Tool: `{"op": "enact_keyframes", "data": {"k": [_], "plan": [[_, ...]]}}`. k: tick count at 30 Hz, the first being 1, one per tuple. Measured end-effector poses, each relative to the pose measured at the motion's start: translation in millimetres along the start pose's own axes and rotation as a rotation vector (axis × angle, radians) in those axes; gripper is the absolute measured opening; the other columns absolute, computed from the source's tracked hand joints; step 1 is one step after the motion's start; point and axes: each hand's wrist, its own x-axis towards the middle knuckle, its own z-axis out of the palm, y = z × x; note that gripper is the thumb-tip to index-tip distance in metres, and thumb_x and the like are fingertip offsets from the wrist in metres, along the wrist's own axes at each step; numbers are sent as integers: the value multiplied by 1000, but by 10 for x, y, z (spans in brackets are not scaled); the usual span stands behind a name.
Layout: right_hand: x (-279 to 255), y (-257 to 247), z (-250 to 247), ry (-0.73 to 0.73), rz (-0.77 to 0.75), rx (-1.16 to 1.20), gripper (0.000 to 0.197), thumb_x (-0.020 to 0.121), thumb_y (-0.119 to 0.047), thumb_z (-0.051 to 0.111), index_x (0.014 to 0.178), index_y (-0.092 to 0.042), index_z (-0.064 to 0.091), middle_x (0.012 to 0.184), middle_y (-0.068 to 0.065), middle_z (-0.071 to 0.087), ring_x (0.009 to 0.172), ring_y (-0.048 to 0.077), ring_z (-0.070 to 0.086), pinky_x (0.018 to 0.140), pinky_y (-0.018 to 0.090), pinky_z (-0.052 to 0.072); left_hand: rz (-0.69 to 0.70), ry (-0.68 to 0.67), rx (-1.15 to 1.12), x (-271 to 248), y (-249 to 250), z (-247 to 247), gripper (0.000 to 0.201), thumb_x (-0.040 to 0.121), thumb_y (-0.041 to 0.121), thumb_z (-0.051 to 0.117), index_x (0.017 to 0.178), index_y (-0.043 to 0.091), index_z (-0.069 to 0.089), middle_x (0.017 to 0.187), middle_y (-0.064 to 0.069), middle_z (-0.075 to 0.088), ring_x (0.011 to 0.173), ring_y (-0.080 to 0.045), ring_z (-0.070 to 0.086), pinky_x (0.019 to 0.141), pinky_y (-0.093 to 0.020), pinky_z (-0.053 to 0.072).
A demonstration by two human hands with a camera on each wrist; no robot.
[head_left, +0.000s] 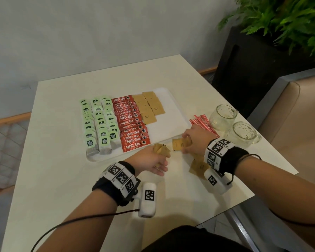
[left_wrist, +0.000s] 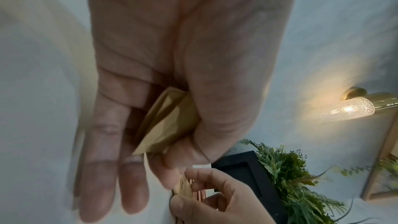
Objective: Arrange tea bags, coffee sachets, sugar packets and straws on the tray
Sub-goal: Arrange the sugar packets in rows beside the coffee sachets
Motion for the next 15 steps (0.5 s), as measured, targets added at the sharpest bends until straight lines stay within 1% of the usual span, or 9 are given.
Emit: {"op": "enact_keyframes", "data": {"k": [3, 4, 7, 9, 11, 12, 13, 15], "plan": [[15, 32, 18, 0, 1, 74, 59, 70, -45, 81, 118, -24, 55, 121, -3, 45, 99, 14, 53, 87, 32, 49, 2, -28, -3, -9, -6, -21, 16, 85, -9, 57, 89, 6, 58, 75, -12, 58, 67, -23, 62, 85, -51, 58], [19, 47, 18, -7, 5, 99, 58, 67, -43, 84, 113, -23, 55, 119, -2, 46, 100, 15, 53, 88, 32, 48, -1, -42, 12, -11, -7, -20, 13, 85, -7, 60, 86, 6, 57, 76, -12, 56, 66, -22, 61, 85, -51, 58], [29, 87, 6, 10, -23, 100, 53, 61, -39, 88, 99, -26, 55, 109, -3, 49, 101, 16, 49, 88, 33, 46, 8, -23, 55, -2, 5, -17, 14, 87, 4, 69, 82, 8, 56, 70, -8, 52, 61, -18, 58, 77, -44, 60], [42, 101, 10, 12, -88, 78, 42, 61, -39, 87, 86, -30, 55, 98, -5, 51, 94, 16, 49, 81, 30, 44, 40, 29, 89, 16, 33, -32, 16, 88, 11, 70, 80, 9, 57, 66, -5, 53, 60, -17, 60, 75, -43, 60], [42, 113, 21, -13, -158, 162, 29, 64, -35, 87, 73, -30, 60, 82, -7, 58, 80, 14, 54, 70, 26, 43, 88, 70, 147, 8, 77, -58, 12, 90, 15, 68, 84, 10, 59, 71, -5, 57, 63, -16, 62, 76, -41, 61], [35, 114, 18, -23, -180, 195, 23, 67, -34, 86, 73, -28, 64, 77, -7, 60, 75, 12, 55, 66, 26, 44, 113, 87, 179, 1, 99, -78, 9, 92, 16, 66, 86, 11, 60, 73, -5, 58, 64, -15, 63, 77, -39, 61], [24, 105, 6, -27, -197, 207, 20, 70, -34, 84, 75, -25, 68, 77, -6, 61, 73, 11, 55, 66, 26, 44, 136, 103, 212, -6, 123, -96, 7, 93, 17, 65, 89, 13, 61, 74, -4, 60, 65, -15, 64, 77, -37, 61], [22, 77, -37, -12, -217, 214, 23, 73, -34, 81, 79, -14, 70, 81, -1, 62, 74, 11, 54, 69, 28, 46, 189, 163, 312, -14, 167, -138, 9, 92, 23, 67, 93, 16, 62, 78, -1, 62, 69, -16, 65, 78, -38, 61]]}}
